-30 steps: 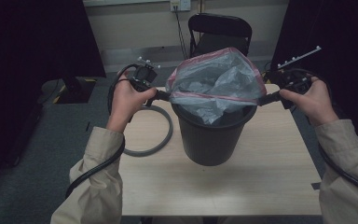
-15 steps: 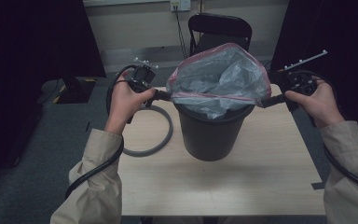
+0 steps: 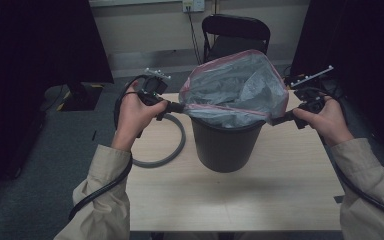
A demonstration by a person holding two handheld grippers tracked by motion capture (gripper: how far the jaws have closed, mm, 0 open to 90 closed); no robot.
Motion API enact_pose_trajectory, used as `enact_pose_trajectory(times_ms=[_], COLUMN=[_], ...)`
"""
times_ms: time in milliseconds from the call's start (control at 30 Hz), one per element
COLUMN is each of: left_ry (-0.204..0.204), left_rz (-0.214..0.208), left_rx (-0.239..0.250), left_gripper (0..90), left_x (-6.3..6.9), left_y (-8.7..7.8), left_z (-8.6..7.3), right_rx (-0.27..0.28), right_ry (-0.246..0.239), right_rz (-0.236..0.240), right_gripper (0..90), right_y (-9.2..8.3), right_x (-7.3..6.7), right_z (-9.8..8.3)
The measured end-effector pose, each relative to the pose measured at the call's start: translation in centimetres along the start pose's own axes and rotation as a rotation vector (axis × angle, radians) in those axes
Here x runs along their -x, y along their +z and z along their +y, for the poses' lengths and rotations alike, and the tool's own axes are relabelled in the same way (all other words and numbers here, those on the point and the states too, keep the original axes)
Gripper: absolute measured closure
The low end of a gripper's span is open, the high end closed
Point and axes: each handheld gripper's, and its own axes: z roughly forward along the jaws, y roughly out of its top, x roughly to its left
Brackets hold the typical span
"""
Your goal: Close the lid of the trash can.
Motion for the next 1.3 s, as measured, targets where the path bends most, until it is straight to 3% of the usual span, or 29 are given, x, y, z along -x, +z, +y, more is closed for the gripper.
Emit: enact_pose_trajectory(times_ms=[67,267,333,467,600,700,767,900,1033,1100,1167,1200,1233,1300], left_ry=[-0.012,-0.048,-0.034,-0.002,0.022,0.043,0.035,0.009,-0.019,-0.014,-0.019,-0.028,-0.021,0.006], left_rz=[0.003,-0.009,-0.009,-0.032,-0.058,-0.056,-0.047,0.011,-0.014,-0.006,-0.039,-0.080,-0.084,-0.072], left_rx=[0.017,0.058,0.042,0.032,0.038,0.017,0.010,-0.042,-0.074,-0.060,-0.028,-0.009,-0.009,-0.016], left_gripper=[90.0,90.0,90.0,90.0,90.0,90.0,90.0,90.0,90.0,90.0,90.0,90.0,90.0,90.0], left_x=[-0.4,-1.2,-1.0,-0.2,1.1,2.0,2.0,0.9,-0.3,-0.2,0.1,0.4,0.6,1.3], left_y=[0.3,1.2,1.0,0.0,-0.6,-0.3,0.0,-0.3,-0.1,0.2,0.5,0.7,0.7,0.9], left_z=[0.0,0.3,0.5,0.1,-0.2,-0.2,-0.3,-0.7,-1.7,-1.7,-1.5,-1.3,-1.1,-0.8], right_rx=[0.016,0.093,0.086,0.047,0.064,0.064,0.047,0.034,0.033,0.027,0.018,0.017,-0.003,-0.012], right_ry=[0.002,0.034,0.046,0.033,0.046,0.062,0.060,0.019,-0.037,-0.039,-0.028,-0.026,-0.026,-0.009], right_rz=[-0.001,-0.086,-0.066,-0.072,-0.081,-0.078,-0.071,-0.063,-0.016,-0.002,-0.012,-0.046,-0.072,-0.049], right_gripper=[90.0,90.0,90.0,90.0,90.0,90.0,90.0,90.0,90.0,90.0,90.0,90.0,90.0,90.0], right_y=[0.5,1.1,1.0,0.1,-2.1,-2.9,-2.9,-2.6,-3.1,-3.0,-2.5,-2.3,-1.6,-0.7], right_x=[0.1,1.2,1.5,1.6,2.4,2.6,2.4,1.1,-0.5,-0.6,-0.1,0.2,0.6,1.3], right_z=[0.6,1.7,1.7,0.8,-0.5,-1.3,-1.6,-1.2,-0.5,-0.6,-1.0,-1.2,-1.5,-1.8])
